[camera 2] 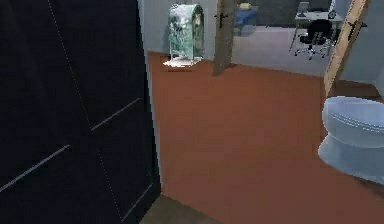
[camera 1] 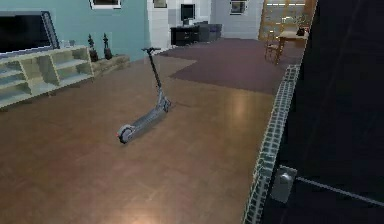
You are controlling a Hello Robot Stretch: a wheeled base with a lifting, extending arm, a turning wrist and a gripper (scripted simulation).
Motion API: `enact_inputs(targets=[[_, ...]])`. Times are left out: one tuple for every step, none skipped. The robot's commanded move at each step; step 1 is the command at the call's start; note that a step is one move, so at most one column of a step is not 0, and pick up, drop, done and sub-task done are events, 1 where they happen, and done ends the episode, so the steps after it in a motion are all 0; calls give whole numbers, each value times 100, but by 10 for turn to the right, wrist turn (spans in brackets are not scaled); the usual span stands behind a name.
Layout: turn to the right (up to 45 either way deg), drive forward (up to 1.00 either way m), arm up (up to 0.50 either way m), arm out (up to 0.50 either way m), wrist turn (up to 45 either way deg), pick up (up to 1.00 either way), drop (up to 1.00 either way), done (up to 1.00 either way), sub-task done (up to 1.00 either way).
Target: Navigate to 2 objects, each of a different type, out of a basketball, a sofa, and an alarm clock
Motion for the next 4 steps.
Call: enact_inputs(targets=[[360,0,0,0,0,0,0,0,0],[0,0,0,0,0,0,0,0,100],[450,0,0,0,0,0,0,0,0],[330,0,0,0,0,0,0,0,0]])
